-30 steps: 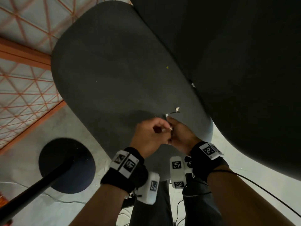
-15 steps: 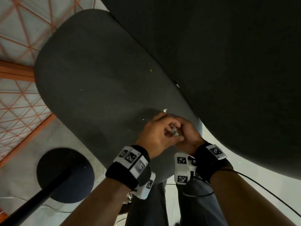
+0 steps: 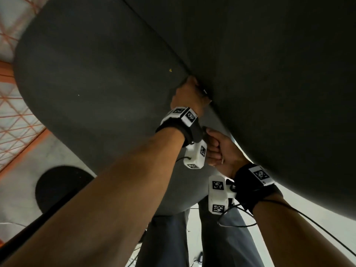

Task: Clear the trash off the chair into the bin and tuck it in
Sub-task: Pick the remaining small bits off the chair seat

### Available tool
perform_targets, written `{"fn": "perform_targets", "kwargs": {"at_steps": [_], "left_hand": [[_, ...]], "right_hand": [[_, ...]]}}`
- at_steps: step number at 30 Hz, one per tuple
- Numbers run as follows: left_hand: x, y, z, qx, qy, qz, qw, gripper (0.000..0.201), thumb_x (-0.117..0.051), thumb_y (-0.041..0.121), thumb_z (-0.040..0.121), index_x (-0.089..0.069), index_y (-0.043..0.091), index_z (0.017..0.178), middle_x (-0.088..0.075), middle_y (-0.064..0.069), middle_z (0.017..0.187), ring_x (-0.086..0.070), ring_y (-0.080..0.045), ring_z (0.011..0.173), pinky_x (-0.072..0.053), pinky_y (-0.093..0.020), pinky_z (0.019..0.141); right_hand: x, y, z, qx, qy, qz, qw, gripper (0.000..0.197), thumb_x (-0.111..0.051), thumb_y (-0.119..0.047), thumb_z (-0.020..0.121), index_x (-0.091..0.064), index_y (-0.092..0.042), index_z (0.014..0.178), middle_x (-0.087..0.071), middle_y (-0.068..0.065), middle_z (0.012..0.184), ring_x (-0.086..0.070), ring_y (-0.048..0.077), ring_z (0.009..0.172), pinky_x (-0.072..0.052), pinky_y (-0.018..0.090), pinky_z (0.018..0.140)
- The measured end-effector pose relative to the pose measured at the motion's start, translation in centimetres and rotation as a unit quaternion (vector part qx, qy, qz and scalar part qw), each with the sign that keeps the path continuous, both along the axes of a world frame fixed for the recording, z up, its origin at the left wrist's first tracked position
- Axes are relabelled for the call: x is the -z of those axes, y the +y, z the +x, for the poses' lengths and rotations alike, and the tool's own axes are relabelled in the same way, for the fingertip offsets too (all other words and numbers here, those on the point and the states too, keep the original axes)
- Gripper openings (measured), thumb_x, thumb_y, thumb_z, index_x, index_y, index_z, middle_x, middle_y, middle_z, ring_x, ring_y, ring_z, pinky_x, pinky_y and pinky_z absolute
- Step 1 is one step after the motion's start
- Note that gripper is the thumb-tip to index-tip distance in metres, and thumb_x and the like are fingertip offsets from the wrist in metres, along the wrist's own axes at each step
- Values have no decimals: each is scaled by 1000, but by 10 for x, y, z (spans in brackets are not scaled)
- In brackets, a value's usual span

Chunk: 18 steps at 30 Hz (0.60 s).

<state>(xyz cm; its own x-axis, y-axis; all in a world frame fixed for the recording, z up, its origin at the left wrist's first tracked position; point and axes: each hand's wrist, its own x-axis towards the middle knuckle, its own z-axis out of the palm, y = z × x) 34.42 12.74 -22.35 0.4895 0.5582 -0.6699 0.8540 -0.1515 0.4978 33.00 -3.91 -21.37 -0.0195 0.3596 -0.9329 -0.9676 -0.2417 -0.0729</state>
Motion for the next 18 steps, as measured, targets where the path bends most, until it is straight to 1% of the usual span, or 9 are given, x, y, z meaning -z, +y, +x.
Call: {"fn": "perform_targets", "kwargs": {"at_steps": [4,5,6,7,8,10,13,16,18], "left_hand": [[2,-8,3,-11,22,31,999,40,-69,43,75,-53,30,109,-66,-2,112,-62,-31,105,-42,-35,76],[2,-10,1,-17,20,37,999,37,-69,42,76,-54,31,108,-67,-1,111,-63,-30,104,-43,-35,74],[3,-11,1,-26,19,43,999,34,-68,40,77,-56,33,107,-67,1,111,-63,-30,103,-45,-35,74],[2,-12,1,-37,21,45,998,30,-66,37,78,-58,34,107,-67,1,111,-63,-29,103,-47,-35,75],[1,-13,3,-48,26,45,997,27,-63,35,80,-60,35,107,-67,1,112,-64,-30,103,-48,-35,76],[-2,-14,4,-60,32,40,997,24,-60,34,84,-64,34,107,-66,-2,113,-64,-31,103,-48,-34,76],[-6,-8,-3,-69,4,4,998,17,-63,37,81,-68,34,97,-70,-3,108,-65,-29,102,-52,-32,83],[-15,-1,-30,-65,-29,-29,997,10,-72,41,70,-71,36,78,-76,3,89,-70,-20,93,-57,-36,84],[-31,-6,-57,-31,-80,-60,994,12,-72,40,70,-69,42,82,-76,6,83,-72,-13,85,-58,-36,80]], "right_hand": [[12,-4,-1,-20,-11,-39,999,47,-56,-38,91,-38,-21,52,-36,-5,40,-27,8,32,-19,15,34],[13,-3,-3,-20,-17,-40,999,38,-64,-40,86,-48,-21,57,-43,-2,49,-34,10,40,-24,18,40],[12,-1,-6,-5,-15,-23,1000,24,-73,-40,77,-60,-21,71,-52,2,62,-42,14,52,-31,23,49],[13,-1,-7,12,-16,-8,1000,30,-79,-38,67,-66,-21,89,-60,5,76,-50,18,63,-39,26,57],[12,-1,-8,18,-19,-9,1000,42,-78,-35,62,-68,-21,99,-67,6,85,-59,19,72,-47,28,64],[15,-3,-7,18,-25,-7,999,36,-70,-33,66,-69,-20,100,-71,5,88,-65,18,77,-52,29,70],[15,2,-5,-9,-21,-58,998,19,-73,-42,76,-62,-27,81,-54,8,78,-48,16,63,-37,26,61],[12,9,-2,-14,-16,-90,996,44,-57,-42,91,-39,-24,54,-35,-4,44,-28,8,34,-23,17,37],[7,18,-1,-6,-15,-64,998,48,-50,-41,94,-38,-23,51,-29,-6,40,-23,8,31,-17,17,35]]}}
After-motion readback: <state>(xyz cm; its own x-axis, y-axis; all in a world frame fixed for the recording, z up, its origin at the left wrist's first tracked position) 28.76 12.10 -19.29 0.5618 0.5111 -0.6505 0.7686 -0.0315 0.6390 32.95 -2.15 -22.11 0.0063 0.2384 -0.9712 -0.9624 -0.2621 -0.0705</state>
